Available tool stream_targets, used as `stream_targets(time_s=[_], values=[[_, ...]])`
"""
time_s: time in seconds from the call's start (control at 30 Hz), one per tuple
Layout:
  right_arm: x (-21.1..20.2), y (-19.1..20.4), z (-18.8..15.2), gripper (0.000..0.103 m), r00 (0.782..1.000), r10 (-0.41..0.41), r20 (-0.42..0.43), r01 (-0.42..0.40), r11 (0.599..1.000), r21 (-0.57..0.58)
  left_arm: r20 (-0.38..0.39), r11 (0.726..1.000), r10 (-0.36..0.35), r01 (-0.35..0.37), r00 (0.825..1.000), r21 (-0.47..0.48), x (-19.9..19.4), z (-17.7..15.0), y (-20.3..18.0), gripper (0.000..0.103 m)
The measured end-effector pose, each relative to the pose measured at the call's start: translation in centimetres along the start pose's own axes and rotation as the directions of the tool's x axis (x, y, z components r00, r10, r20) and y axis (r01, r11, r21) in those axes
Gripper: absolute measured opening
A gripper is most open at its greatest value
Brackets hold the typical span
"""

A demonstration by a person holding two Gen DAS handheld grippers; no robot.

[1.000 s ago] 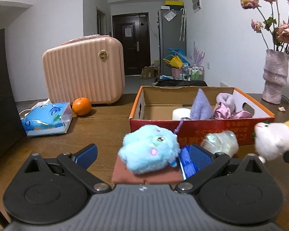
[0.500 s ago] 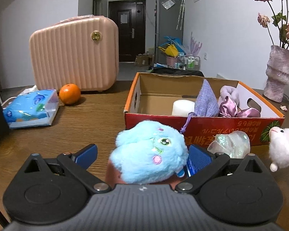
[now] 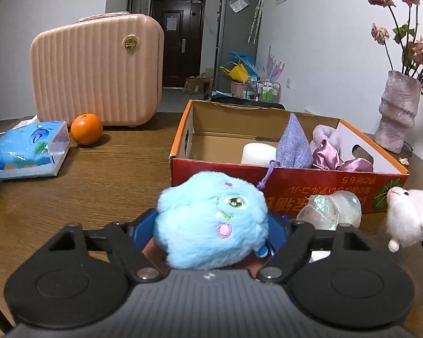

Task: Organize soft objects
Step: 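Lift the plush lamb with the right tool while the left tool grasps the blue fluffy plush, then carry the plush lamb and blue fluffy plush over the cardboard box with both tools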

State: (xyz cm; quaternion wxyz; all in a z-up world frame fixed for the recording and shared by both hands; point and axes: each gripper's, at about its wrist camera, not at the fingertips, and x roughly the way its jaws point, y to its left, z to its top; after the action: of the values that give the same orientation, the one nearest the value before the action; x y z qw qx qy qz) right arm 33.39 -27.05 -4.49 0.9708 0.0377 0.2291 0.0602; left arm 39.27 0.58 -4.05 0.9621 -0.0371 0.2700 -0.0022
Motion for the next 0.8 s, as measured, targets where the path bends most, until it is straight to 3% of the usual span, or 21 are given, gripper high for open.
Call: stream_targets(time_s=[0.27, 0.53, 0.7, 0.8], values=[[-0.1, -0.1, -0.1, 0.049, 1.0, 0.003, 0.01, -0.003, 1.0, 0.004, 0.047, 1.0, 0.009, -0.01, 0.999, 0.029, -1.2, -0.2, -0.5, 0.062], [-0.3, -0.2, 0.0, 0.049, 1.0, 0.008, 0.019, -0.008, 1.0, 0.004, 0.075, 0.999, 0.006, -0.009, 0.997, 0.035, -2.6, -0.6, -0.6, 0.054], [-0.4, -0.1, -0.1, 0.049, 1.0, 0.011, 0.023, -0.011, 1.0, 0.003, 0.074, 0.999, 0.001, -0.004, 0.997, 0.039, -3.1, -0.8, -0.7, 0.057], [-0.4, -0.1, -0.1, 0.049, 1.0, 0.011, 0.024, -0.011, 1.0, 0.002, 0.067, 0.999, 0.01, -0.012, 0.998, 0.033, -3.1, -0.9, -0.6, 0.072]])
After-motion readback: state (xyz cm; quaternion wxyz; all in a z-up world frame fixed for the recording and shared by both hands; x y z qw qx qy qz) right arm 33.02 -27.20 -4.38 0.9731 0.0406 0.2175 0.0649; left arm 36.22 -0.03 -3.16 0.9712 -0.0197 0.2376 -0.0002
